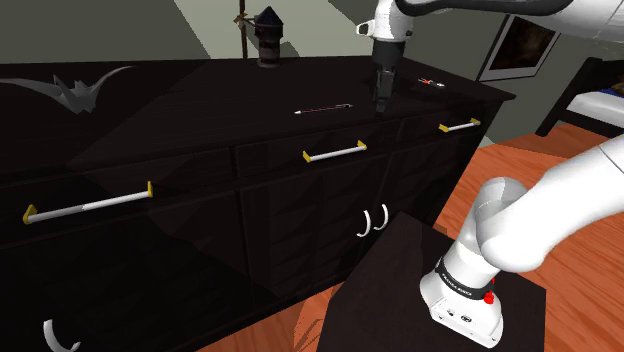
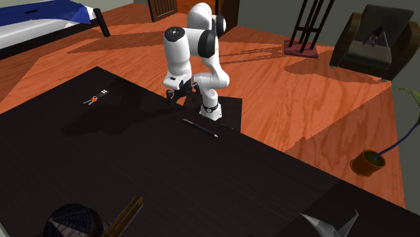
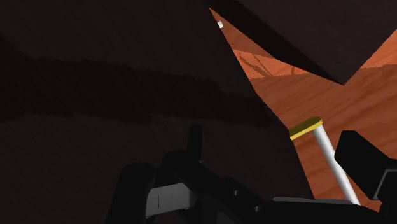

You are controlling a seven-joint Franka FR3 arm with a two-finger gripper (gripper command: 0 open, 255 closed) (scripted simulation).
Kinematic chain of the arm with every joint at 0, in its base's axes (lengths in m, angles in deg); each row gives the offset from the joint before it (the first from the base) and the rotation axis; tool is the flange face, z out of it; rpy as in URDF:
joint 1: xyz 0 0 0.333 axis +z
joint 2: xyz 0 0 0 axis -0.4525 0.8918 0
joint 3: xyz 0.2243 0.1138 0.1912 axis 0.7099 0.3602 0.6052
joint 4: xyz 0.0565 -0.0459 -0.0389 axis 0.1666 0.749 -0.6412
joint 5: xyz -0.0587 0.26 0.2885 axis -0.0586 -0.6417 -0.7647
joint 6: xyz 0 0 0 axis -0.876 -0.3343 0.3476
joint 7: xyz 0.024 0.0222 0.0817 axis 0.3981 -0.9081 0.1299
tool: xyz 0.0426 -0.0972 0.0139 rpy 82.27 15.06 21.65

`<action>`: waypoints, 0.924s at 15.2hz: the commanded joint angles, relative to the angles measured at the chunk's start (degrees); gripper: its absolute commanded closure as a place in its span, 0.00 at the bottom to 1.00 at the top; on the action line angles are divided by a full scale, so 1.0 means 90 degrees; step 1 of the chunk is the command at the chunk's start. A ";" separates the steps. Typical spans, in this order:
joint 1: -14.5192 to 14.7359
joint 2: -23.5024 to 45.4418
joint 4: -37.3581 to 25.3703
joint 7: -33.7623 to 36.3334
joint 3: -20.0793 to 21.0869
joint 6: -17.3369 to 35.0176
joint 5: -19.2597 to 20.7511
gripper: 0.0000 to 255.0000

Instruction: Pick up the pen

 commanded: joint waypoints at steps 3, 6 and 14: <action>0.0526 0.0956 -0.1095 -0.2217 -0.0470 -0.0068 -0.0100 0.00; 0.0774 0.1531 -0.1794 -0.3459 -0.0643 -0.0186 -0.0272 0.00; 0.0748 0.1372 -0.0984 -0.3410 -0.0644 0.0471 -0.0221 0.00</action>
